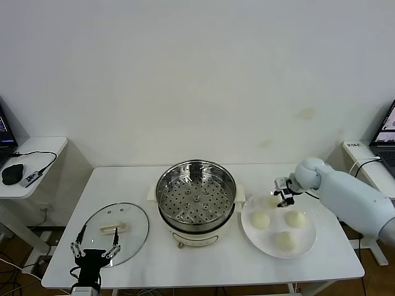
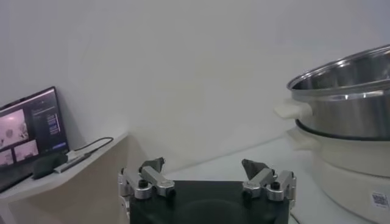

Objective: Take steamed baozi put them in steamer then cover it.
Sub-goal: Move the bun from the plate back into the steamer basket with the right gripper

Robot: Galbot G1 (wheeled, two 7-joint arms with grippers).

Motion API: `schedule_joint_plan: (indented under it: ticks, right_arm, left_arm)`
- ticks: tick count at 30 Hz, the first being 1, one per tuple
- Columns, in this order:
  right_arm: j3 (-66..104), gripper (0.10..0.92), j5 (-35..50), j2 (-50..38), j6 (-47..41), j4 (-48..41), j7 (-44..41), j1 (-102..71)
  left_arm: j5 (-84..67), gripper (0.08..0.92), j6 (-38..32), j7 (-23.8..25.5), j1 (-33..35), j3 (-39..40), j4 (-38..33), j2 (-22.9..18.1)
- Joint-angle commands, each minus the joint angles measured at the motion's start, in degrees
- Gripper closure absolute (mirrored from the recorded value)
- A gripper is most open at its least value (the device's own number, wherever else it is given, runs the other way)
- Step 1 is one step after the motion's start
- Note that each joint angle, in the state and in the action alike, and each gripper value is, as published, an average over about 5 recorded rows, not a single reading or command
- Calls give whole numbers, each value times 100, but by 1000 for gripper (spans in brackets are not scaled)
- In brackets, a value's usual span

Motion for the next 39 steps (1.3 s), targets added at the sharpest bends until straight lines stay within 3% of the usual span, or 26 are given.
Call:
schedule_joint_plan:
  ticks: [1,10,22,31,39]
  right_arm:
    - [-289,552,688,-597,-50,645,-20,888]
    - [-1367,543,1941,-527,-207,1124,16,2845]
    - [-2171,542,3039,1086,-155,1029,249,3944]
    - [-2609,542,2930,2193,691,583,332,3619]
    - [-2782,542,1910,2843,1690,-97,321,3164]
  left_arm:
    - [-9,177,24,16,-37,34,45,49]
    - [-284,177,143,35,-156,47,119,147]
    - [-1470,177,393,87,-104,17,57,144]
    - [-1985,177,500,86,-75,-154,-20,63]
    - [-1894,177,474,96,-70,-246,-13,6]
